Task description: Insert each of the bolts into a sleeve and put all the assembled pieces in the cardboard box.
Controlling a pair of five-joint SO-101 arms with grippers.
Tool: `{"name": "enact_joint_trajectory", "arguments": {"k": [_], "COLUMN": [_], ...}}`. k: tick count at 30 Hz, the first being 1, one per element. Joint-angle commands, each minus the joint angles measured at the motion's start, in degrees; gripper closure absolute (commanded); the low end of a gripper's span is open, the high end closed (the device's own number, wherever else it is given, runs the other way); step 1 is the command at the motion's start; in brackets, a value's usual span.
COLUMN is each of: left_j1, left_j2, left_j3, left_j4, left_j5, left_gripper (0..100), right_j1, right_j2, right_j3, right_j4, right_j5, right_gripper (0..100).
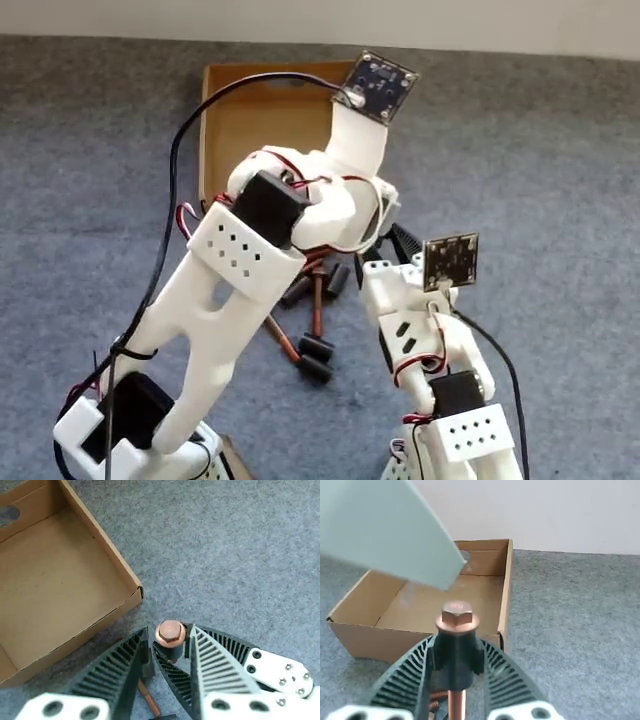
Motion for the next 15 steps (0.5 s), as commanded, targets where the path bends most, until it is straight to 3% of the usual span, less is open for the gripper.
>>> {"name": "enact_joint_trajectory", "arguments": {"k": [1,5,10,15], "left_j1": [-0.4,-4.3,-18.5,-30.0], "left_j2": [-1.2,-5.2,-7.4,-7.7], "left_j3": [-2.6,-1.3,7.8,20.4], "left_j4": [0.4,0.4,-2.5,-7.6], "left_j5": [-0.4,-1.0,-5.2,-5.3], "left_gripper": [86,86,100,99], "right_j1": [-0.4,-0.4,-0.4,-0.4], "right_j2": [-0.9,-0.9,-1.0,-1.0], "right_j3": [-0.8,0.7,1.4,0.8], "right_j4": [-1.5,-1.4,-1.4,-1.4], "right_j5": [0.3,0.2,0.1,0.1], "right_gripper": [99.2,99.2,99.2,99.2]}}
